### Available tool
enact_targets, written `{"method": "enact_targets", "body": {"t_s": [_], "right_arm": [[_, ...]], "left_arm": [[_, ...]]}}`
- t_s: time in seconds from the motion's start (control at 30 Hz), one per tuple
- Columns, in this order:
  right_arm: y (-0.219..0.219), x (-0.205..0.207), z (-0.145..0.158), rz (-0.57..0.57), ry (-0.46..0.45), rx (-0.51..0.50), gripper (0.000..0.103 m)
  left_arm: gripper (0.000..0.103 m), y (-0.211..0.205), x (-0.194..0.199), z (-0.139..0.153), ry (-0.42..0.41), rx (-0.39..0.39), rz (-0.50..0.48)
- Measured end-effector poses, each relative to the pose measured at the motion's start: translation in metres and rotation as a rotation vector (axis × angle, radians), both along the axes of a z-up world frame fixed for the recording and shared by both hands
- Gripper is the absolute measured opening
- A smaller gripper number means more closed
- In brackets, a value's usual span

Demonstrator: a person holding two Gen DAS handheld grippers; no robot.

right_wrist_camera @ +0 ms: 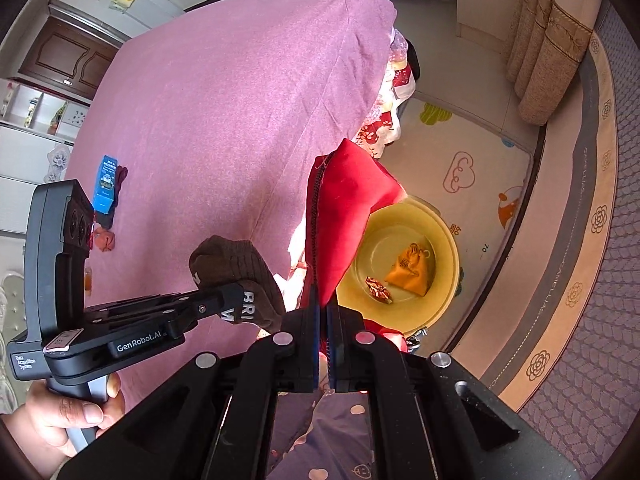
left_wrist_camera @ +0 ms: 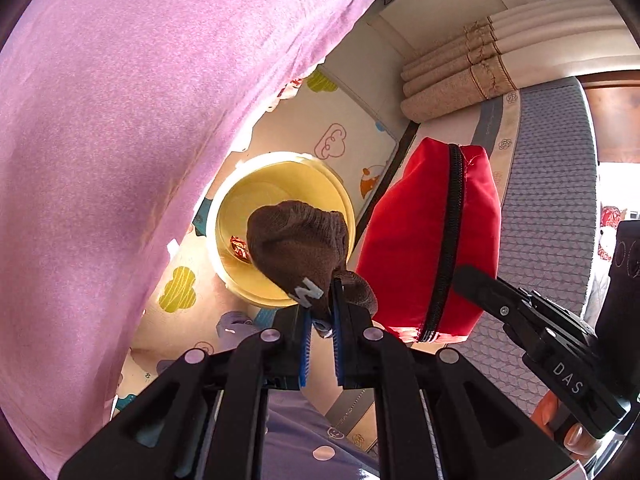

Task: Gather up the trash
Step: 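Carry sock and red pouch to the yellow bucket and open both tools, then swing both open tools back over the bed toward the orange sock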

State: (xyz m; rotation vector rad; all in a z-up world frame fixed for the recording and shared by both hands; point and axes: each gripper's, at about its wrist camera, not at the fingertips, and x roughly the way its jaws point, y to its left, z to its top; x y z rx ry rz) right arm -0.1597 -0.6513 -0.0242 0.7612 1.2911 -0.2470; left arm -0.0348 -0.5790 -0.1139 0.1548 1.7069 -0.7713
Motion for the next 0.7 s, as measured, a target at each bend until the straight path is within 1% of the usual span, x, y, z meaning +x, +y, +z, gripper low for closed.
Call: {"method": "enact_targets", "body": {"t_s": [0.03, 0.07, 0.1, 0.13, 0.17, 0.27, 0.4, 0.53, 0.7], "right_arm": [[-0.001, -0.001, -0.001, 0.0, 0.008, 0.0, 0.004], [-0.002, -0.002, -0.003, -0.003, 0.022, -0.006, 0.005], [-0.004, -0.004, -0.005, -0.007, 0.037, -0.006, 0.011], [-0.005, -0.006, -0.007, -0.015, 0.047, -0.003, 0.021], [-0.007, -0.009, -0.009, -0.025, 0.049, -0.001, 0.024], [-0.01, -0.013, -0.012, -0.036, 0.06, -0.002, 0.025], [-0.009, -0.012, -0.01, -0.035, 0.061, -0.002, 0.025], [-0.003, -0.006, -0.005, -0.032, 0.045, -0.002, 0.025], [0.015, 0.012, 0.007, -0.005, 0.016, -0.016, 0.025]], "left_arm": [[0.019, -0.004, -0.001, -0.002, 0.003, 0.004, -0.014], [0.041, -0.008, -0.002, -0.003, -0.002, 0.012, -0.025], [0.057, -0.012, -0.002, -0.004, -0.013, 0.026, -0.029], [0.071, -0.014, -0.002, -0.005, -0.017, 0.031, -0.032], [0.072, -0.014, -0.002, -0.007, -0.016, 0.034, -0.035], [0.072, -0.013, -0.002, -0.012, -0.002, 0.052, -0.029], [0.072, -0.003, 0.001, -0.011, -0.002, 0.053, -0.025], [0.072, 0.006, 0.004, -0.003, -0.014, 0.041, -0.016], [0.072, 0.029, 0.013, 0.01, -0.046, 0.026, 0.009]]}}
